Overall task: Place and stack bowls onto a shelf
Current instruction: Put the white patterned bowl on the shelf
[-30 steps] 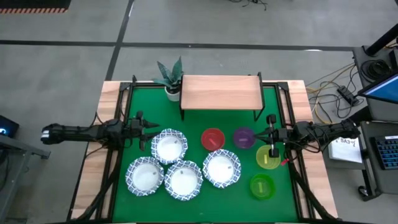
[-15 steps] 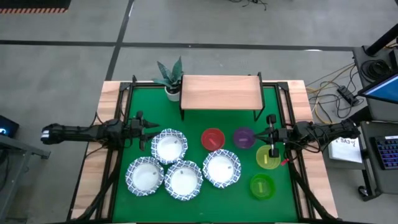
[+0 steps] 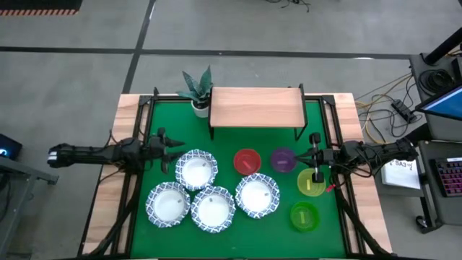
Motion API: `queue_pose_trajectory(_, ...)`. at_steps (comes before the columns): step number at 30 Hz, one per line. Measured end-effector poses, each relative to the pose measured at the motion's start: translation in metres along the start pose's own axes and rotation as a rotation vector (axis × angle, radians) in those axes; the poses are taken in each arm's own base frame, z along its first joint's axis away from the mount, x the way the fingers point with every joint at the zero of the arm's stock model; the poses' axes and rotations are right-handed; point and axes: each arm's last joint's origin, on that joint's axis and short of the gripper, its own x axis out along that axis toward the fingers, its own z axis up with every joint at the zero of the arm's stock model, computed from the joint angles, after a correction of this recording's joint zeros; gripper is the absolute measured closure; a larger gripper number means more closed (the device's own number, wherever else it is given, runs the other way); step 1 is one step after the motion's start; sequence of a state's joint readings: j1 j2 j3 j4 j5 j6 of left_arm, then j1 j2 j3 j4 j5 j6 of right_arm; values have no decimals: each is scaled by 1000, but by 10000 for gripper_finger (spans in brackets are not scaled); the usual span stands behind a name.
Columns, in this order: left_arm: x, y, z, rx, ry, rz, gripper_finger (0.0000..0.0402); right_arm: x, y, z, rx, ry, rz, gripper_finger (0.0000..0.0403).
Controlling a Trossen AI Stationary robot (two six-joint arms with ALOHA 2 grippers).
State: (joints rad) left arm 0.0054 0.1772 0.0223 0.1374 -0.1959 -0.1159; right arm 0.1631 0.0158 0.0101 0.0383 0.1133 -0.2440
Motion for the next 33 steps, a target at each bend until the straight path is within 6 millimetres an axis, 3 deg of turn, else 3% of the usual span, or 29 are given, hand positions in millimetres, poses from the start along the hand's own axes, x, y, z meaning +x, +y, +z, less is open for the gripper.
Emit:
queue_pose_trajectory(4,-1,-1,10,-289,-99,-32,253,0,-1,5,55,-51,-12,394)
queue_pose_trajectory(6,-1,-2,13,-348,-127,-43,253,-1,-3,10,105,-106,-24,394)
queue_pose_trajectory(11,-2,-2,18,-346,-178,-55,253,0,-5,19,217,-198,-48,394)
queue_pose_trajectory(17,-5,-1,35,-361,-365,-29,253,4,-9,24,271,-229,-145,394)
queue_pose_trajectory(21,-8,0,44,-325,-471,4,253,10,-10,19,336,-174,-225,394)
queue_pose_trajectory(27,-8,0,46,-246,-493,45,253,22,-7,12,331,-59,-222,394)
queue_pose_trajectory(33,-7,-1,48,-296,-516,30,253,37,-10,31,309,-4,-231,394)
